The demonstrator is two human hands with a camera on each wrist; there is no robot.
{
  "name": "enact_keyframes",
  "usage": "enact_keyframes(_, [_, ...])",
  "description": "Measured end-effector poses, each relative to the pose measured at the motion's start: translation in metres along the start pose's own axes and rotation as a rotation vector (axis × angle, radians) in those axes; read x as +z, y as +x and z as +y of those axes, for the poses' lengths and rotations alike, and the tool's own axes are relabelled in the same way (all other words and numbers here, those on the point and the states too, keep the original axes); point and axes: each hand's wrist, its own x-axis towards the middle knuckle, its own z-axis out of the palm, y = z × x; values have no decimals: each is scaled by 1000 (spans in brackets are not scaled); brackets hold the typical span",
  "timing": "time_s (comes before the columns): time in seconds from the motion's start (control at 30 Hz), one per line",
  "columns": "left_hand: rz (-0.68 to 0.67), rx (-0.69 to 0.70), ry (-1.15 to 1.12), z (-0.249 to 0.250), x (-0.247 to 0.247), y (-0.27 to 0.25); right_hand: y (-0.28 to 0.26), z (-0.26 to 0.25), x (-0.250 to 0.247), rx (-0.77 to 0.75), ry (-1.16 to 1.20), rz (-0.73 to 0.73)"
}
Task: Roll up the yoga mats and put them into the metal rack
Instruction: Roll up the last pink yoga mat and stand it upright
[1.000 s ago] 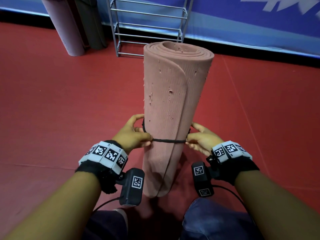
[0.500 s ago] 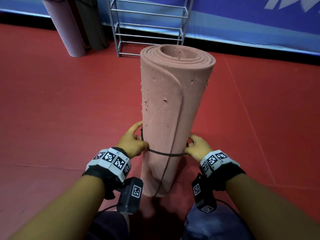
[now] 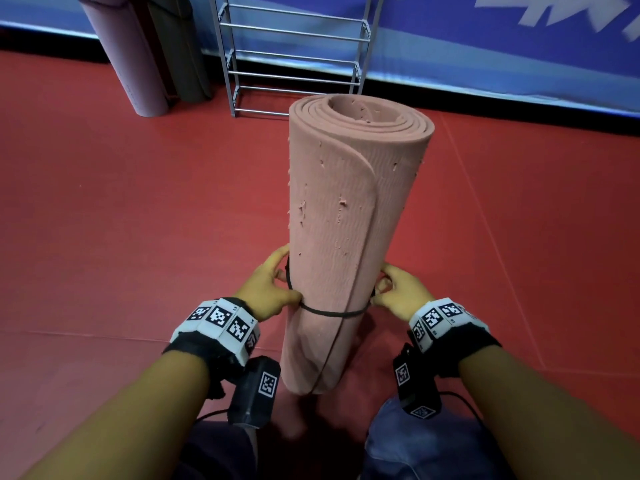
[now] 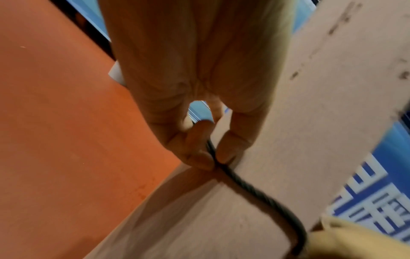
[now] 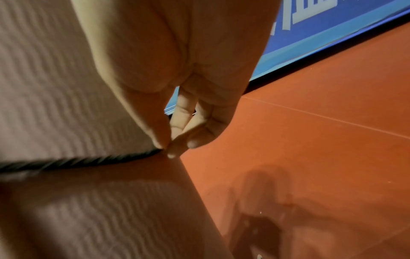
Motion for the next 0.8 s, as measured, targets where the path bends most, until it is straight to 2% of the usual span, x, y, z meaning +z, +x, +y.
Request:
enact_keyframes(0.07, [19,-30,-59,2,-5,0,0,-2,-4,48,71,-18])
enact_keyframes(0.2, [44,-40,-174,4,-9,3,-4,-15,-16,228,449,-75])
enact_keyframes(0.27, [60,-38,-223,3,-8,5,-3,-15,-17,246,534,-61])
enact_keyframes(0.43, [121,-55,-287,1,-5,8,2,-12,-17,253,603,81])
enact_keyframes(0.57, [143,-100,-294,1,-4,13,3,-15,-17,284,565,64])
enact_keyframes(0.8, [116,-250,-163,-18,0,14,0,-3,7,411,456,-20])
